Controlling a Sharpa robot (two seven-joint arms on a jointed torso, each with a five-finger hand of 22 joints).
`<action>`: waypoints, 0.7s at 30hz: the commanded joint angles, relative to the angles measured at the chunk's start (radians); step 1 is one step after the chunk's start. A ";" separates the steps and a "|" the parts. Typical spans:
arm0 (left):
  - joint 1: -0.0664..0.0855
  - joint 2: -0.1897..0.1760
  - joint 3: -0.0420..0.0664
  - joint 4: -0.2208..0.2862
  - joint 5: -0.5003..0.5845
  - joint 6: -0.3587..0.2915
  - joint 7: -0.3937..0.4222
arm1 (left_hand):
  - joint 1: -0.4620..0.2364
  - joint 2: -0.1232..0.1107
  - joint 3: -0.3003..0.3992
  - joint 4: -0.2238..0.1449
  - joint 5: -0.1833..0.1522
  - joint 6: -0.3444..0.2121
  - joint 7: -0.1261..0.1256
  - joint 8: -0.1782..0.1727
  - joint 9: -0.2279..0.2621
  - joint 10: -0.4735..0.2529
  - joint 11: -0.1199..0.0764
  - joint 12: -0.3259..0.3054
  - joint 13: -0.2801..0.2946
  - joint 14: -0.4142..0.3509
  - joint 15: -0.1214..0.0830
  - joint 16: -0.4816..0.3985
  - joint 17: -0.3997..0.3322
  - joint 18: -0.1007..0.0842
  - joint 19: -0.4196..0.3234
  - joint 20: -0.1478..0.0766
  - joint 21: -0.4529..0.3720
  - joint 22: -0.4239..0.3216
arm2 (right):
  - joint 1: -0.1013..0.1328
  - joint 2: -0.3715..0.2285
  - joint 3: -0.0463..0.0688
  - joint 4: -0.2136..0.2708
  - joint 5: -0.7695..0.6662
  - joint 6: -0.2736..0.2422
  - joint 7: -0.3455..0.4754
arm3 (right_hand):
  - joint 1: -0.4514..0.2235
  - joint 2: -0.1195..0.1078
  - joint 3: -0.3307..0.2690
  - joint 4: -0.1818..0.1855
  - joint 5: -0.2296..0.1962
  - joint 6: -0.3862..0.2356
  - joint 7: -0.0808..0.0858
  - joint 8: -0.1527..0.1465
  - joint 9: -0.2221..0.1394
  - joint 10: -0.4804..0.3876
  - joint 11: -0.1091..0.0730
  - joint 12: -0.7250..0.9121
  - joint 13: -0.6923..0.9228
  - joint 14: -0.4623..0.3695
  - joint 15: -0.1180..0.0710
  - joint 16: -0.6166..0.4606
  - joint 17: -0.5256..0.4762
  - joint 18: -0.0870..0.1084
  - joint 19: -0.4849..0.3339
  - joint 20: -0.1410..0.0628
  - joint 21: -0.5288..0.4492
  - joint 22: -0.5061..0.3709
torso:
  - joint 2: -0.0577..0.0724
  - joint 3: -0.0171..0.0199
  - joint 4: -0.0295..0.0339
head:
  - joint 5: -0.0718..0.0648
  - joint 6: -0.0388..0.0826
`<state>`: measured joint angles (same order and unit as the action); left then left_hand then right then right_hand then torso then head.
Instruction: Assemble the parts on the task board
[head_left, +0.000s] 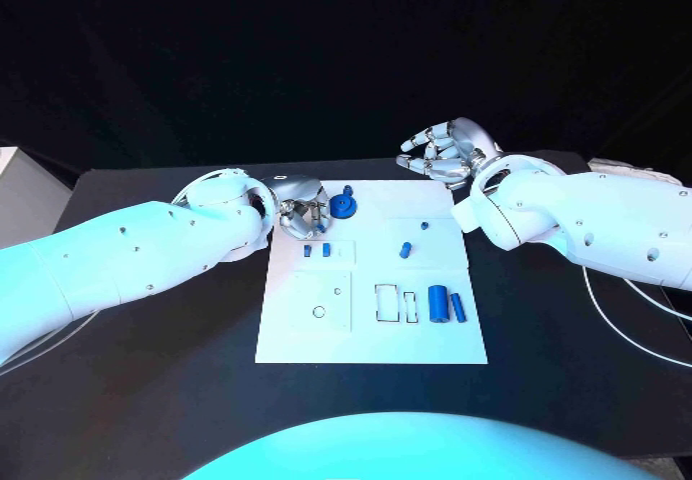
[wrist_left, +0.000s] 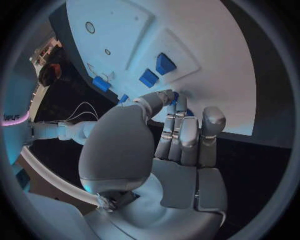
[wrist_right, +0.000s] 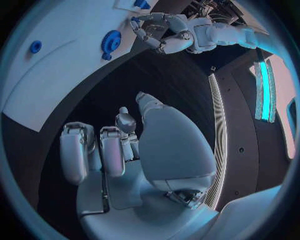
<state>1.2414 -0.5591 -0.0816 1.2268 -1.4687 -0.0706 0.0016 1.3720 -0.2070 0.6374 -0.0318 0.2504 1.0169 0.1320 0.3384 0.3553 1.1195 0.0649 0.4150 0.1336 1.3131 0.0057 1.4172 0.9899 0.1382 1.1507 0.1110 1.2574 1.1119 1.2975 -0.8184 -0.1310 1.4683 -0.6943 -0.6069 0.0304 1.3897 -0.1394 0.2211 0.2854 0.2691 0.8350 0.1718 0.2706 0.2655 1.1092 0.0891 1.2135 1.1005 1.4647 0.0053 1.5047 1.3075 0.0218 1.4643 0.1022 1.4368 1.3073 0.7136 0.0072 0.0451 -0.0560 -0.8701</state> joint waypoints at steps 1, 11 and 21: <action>-0.006 -0.001 -0.005 0.003 -0.006 0.029 0.000 | -0.002 0.009 -0.004 -0.005 0.005 0.003 0.001 -0.003 0.000 0.005 0.002 -0.007 0.000 0.004 -0.001 0.005 -0.002 -0.012 -0.002 -0.004 -0.003 -0.001 | 0.000 -0.001 0.000 0.001 -0.010 0.007 0.009 | -0.008 -0.003 0.004 -0.001 -0.003 -0.005 0.001 0.006 -0.001 -0.001 -0.001 -0.006 -0.001 0.071 0.002 -0.006 0.124 0.012 0.054 0.004 -0.006 0.158 | 0.000 -0.0002 0.0004 | -0.001 -0.001; -0.006 -0.007 -0.005 0.007 -0.001 0.004 0.003 | -0.008 0.001 -0.006 -0.010 0.006 -0.036 0.013 -0.042 -0.011 -0.012 0.015 -0.037 0.002 -0.010 0.009 0.001 -0.021 -0.010 -0.014 0.003 -0.012 -0.011 | 0.000 -0.002 0.000 0.001 -0.010 0.005 0.009 | -0.008 -0.003 0.004 -0.001 -0.003 -0.005 0.001 0.006 -0.001 -0.001 -0.001 -0.006 -0.001 0.071 0.002 -0.006 0.124 0.012 0.054 0.004 -0.006 0.158 | -0.001 -0.0005 0.0004 | 0.001 -0.002; -0.007 -0.009 -0.005 0.009 0.004 -0.006 0.001 | -0.014 -0.006 -0.008 -0.011 0.006 -0.051 0.016 -0.058 -0.016 -0.018 0.018 -0.047 0.004 -0.017 0.012 0.000 -0.029 -0.009 -0.021 0.007 -0.018 -0.016 | 0.000 -0.002 0.000 0.001 -0.010 0.005 0.009 | -0.008 -0.003 0.004 -0.001 -0.003 -0.005 0.001 0.006 -0.001 -0.001 -0.001 -0.006 -0.001 0.071 0.002 -0.006 0.124 0.012 0.054 0.004 -0.006 0.158 | 0.000 -0.0009 0.0004 | 0.001 -0.002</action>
<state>1.2365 -0.5686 -0.0861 1.2332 -1.4675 -0.0782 0.0028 1.3669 -0.2120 0.6319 -0.0374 0.2506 0.9718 0.1479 0.2866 0.3407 1.1026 0.0807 0.3747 0.1371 1.3024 0.0163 1.4171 0.9610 0.1382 1.1362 0.1180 1.2452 1.0969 1.2975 -0.8205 -0.1310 1.4682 -0.6946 -0.6071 0.0304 1.3897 -0.1394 0.2210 0.2854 0.2691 0.8350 0.1718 0.2706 0.2656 1.1092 0.0891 1.2135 1.1006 1.4647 0.0053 1.5047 1.3074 0.0219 1.4644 0.1022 1.4368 1.3079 0.7130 0.0065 0.0453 -0.0550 -0.8718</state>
